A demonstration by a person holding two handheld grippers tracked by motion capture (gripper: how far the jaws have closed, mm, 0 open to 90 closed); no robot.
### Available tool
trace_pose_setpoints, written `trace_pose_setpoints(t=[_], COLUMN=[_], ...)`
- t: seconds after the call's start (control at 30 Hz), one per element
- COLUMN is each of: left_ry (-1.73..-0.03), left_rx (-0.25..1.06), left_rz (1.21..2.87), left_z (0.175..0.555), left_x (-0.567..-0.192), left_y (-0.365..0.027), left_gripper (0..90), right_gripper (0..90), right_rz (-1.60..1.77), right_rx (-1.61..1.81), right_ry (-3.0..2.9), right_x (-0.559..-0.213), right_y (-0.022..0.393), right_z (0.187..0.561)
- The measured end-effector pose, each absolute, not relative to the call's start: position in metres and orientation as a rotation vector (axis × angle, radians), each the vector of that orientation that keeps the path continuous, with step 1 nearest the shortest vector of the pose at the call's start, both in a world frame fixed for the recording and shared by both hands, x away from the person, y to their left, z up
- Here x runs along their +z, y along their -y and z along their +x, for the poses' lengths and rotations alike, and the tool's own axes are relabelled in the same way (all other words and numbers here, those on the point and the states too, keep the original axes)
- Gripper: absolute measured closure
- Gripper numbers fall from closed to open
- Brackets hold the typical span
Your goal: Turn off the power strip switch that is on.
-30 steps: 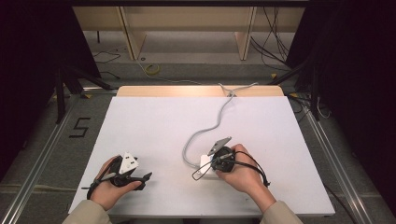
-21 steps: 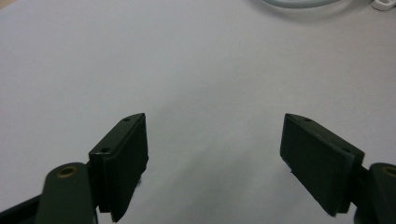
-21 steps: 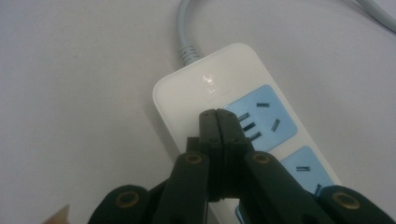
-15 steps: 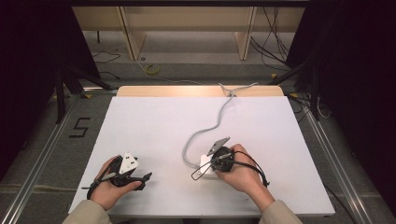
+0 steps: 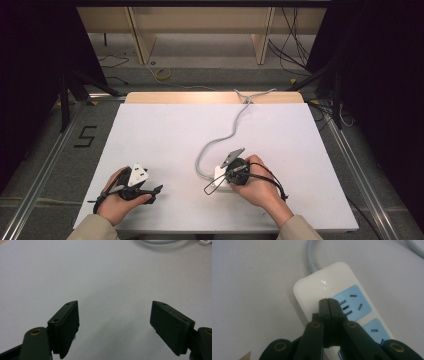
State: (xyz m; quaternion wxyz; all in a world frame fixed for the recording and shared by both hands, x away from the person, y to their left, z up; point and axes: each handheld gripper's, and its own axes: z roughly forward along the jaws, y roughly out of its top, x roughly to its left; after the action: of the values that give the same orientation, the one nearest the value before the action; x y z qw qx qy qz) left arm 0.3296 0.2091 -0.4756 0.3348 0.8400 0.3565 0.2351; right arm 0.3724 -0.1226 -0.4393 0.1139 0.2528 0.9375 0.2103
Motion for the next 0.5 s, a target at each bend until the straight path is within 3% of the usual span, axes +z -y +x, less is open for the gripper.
trace_pose_setpoints(t=[0.5], left_ry=[-0.930], left_rx=[0.613], left_rz=[2.195], left_z=[0.3294], left_x=[-0.4755], left_y=[-0.2087], left_gripper=[23.2], right_gripper=[90.0], right_rz=[0.755], right_rx=[0.594], right_ry=[-2.752], right_x=[-0.4388], right_y=[0.1203], right_z=[0.3729])
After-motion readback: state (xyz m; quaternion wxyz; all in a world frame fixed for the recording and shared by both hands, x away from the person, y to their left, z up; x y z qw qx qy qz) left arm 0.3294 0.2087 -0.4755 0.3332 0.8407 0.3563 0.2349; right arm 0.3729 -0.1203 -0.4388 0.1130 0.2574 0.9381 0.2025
